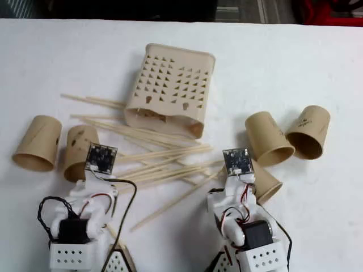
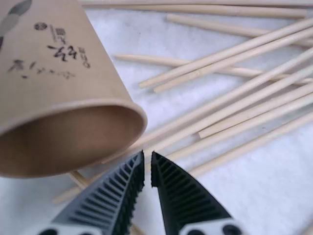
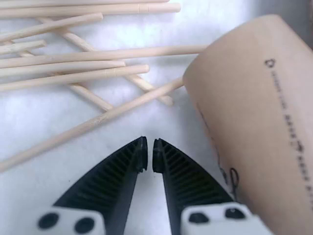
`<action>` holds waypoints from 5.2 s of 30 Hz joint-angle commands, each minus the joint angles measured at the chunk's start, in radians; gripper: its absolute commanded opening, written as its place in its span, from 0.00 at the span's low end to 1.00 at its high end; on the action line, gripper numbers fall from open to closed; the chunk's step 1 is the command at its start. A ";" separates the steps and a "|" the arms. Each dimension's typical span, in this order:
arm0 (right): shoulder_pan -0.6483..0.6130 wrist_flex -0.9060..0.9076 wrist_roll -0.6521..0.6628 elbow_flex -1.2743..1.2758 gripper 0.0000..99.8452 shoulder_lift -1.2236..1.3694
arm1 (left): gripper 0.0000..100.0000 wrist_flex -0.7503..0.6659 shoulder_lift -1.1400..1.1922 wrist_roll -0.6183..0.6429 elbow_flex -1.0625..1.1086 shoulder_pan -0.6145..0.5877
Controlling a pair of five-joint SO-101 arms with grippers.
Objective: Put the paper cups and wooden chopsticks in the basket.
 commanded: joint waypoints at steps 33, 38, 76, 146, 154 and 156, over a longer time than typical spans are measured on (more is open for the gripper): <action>0.007 0.007 0.003 0.009 0.04 -0.005 | 0.05 0.005 -0.004 0.011 -0.005 0.004; 0.007 0.007 0.003 0.009 0.04 -0.005 | 0.05 0.005 -0.004 0.011 -0.005 0.004; 0.041 -0.337 0.402 -0.310 0.28 0.093 | 0.05 0.005 -0.004 0.005 -0.005 0.002; 0.099 -0.051 0.069 -1.677 0.02 1.483 | 0.05 0.005 -0.004 0.006 -0.005 0.002; 0.101 0.101 0.069 -1.709 0.02 1.484 | 0.05 0.005 -0.004 0.006 -0.005 0.002; 0.101 0.133 0.069 -1.711 0.02 1.484 | 0.05 0.005 -0.004 0.006 -0.005 0.002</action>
